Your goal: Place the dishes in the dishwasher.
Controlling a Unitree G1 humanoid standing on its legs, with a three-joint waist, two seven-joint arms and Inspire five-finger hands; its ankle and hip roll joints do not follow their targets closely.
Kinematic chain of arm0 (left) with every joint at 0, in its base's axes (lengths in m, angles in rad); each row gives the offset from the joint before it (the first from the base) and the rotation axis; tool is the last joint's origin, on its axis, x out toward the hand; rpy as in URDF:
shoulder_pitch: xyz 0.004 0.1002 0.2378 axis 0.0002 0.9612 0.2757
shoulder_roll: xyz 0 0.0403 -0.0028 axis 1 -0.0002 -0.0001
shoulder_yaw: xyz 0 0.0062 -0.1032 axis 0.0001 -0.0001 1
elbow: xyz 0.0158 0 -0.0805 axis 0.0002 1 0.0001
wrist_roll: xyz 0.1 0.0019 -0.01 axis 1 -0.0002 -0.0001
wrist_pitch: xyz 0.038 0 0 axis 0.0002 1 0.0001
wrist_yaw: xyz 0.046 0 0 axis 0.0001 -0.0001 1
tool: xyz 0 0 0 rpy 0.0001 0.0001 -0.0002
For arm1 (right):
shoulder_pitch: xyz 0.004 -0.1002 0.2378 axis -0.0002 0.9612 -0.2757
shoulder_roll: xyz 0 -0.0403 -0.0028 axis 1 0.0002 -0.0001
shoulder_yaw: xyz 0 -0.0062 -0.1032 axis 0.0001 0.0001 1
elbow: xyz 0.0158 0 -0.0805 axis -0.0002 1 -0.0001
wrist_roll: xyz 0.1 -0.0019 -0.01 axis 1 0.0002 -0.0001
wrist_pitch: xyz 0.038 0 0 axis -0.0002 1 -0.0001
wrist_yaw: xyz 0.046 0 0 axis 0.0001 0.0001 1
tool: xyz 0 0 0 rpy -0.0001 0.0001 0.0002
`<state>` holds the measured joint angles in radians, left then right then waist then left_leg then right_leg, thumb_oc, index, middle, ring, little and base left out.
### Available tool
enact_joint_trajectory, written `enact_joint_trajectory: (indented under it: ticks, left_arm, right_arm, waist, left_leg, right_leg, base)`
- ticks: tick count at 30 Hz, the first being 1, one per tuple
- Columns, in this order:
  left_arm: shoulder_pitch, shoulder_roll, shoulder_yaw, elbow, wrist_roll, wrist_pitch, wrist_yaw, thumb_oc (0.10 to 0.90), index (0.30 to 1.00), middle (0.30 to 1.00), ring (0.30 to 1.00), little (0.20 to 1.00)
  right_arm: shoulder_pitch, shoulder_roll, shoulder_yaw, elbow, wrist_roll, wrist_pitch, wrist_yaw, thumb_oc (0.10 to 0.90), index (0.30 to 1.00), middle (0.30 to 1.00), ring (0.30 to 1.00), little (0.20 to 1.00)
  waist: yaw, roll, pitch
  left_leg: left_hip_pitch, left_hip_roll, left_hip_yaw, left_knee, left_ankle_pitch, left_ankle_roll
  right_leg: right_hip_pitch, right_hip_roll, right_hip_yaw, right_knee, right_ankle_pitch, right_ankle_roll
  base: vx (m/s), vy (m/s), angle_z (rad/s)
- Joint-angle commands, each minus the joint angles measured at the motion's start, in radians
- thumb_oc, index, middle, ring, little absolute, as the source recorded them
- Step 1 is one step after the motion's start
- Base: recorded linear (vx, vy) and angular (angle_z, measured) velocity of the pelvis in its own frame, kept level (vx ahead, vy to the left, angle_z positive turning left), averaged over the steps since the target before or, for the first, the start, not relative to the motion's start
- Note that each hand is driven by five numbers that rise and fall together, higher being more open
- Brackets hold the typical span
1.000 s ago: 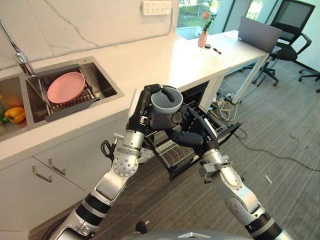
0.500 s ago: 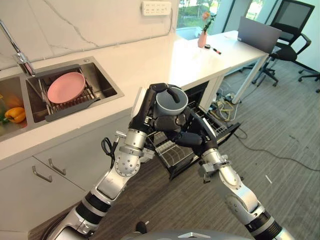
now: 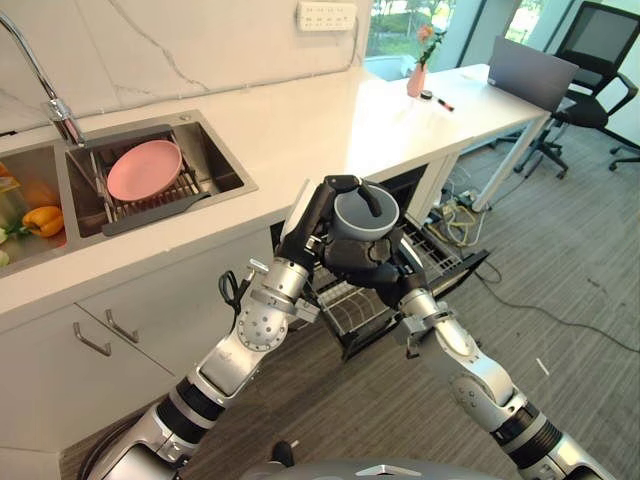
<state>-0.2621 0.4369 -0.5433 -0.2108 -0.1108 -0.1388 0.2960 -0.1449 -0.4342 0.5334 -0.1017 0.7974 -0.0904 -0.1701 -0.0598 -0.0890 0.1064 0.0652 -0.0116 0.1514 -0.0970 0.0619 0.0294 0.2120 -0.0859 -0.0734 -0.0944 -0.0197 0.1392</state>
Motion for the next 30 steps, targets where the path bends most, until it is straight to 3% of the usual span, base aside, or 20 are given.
enact_joint_trajectory:
  ticks: [1,15,16,17,18,30]
  left_arm:
    - [-0.146,-0.086,-0.110,-0.078,-0.044,-0.099,-0.090,0.400,0.300,0.300,0.300,0.300]
    - [-0.117,-0.078,-0.072,-0.078,-0.062,-0.107,-0.065,0.400,0.300,0.300,0.300,0.300]
    - [-0.116,-0.078,-0.072,-0.078,-0.062,-0.106,-0.065,0.536,0.505,0.505,0.505,0.505]
    - [-0.113,-0.077,-0.069,-0.075,-0.063,-0.105,-0.061,0.536,0.505,0.505,0.505,0.505]
    - [-0.111,-0.074,-0.066,-0.072,-0.062,-0.103,-0.060,0.800,0.900,0.900,0.900,0.900]
    - [0.025,0.023,0.053,-0.032,-0.018,-0.101,-0.081,0.800,0.900,0.900,0.900,0.900]
  right_arm:
    - [-0.246,0.056,-0.026,-0.032,0.042,-0.083,0.047,0.400,0.300,0.300,0.300,0.300]
    - [-0.138,0.141,-0.155,-0.062,-0.097,-0.157,-0.053,0.400,0.300,0.300,0.300,0.300]
    - [-0.137,0.142,-0.154,-0.063,-0.099,-0.156,-0.055,0.400,0.300,0.300,0.300,0.300]
    - [-0.132,0.141,-0.165,-0.062,-0.107,-0.161,-0.064,0.400,0.300,0.300,0.300,0.300]
    - [-0.127,0.138,-0.172,-0.065,-0.110,-0.161,-0.068,0.400,0.300,0.300,0.300,0.300]
    - [-0.050,0.016,-0.348,0.007,-0.233,-0.141,-0.088,0.400,0.300,0.300,0.300,0.300]
  waist:
    - [0.028,0.026,-0.044]
    - [0.022,0.036,-0.041]
    - [0.022,0.035,-0.041]
    - [0.021,0.036,-0.041]
    - [0.020,0.036,-0.041]
    - [0.027,0.034,-0.037]
  left_leg:
    - [0.084,0.183,0.081,0.010,-0.066,-0.158]
    - [0.091,0.184,0.078,0.010,-0.070,-0.154]
    - [0.091,0.184,0.078,0.010,-0.070,-0.154]
    - [0.092,0.184,0.078,0.010,-0.071,-0.154]
    - [0.092,0.184,0.078,0.010,-0.071,-0.154]
    - [0.089,0.181,0.072,0.010,-0.069,-0.154]
  right_leg:
    - [-0.097,-0.104,-0.062,0.025,0.060,0.046]
    - [-0.090,-0.102,-0.063,0.022,0.053,0.045]
    - [-0.089,-0.102,-0.063,0.022,0.052,0.045]
    - [-0.089,-0.103,-0.062,0.022,0.053,0.045]
    - [-0.088,-0.102,-0.062,0.022,0.053,0.045]
    - [-0.090,-0.102,-0.074,0.031,0.052,0.048]
  base:
    - [0.00,0.000,0.00]
    - [0.00,0.000,0.00]
    - [0.00,0.000,0.00]
    - [0.00,0.000,0.00]
    - [0.00,0.000,0.00]
    - [0.01,0.001,0.00]
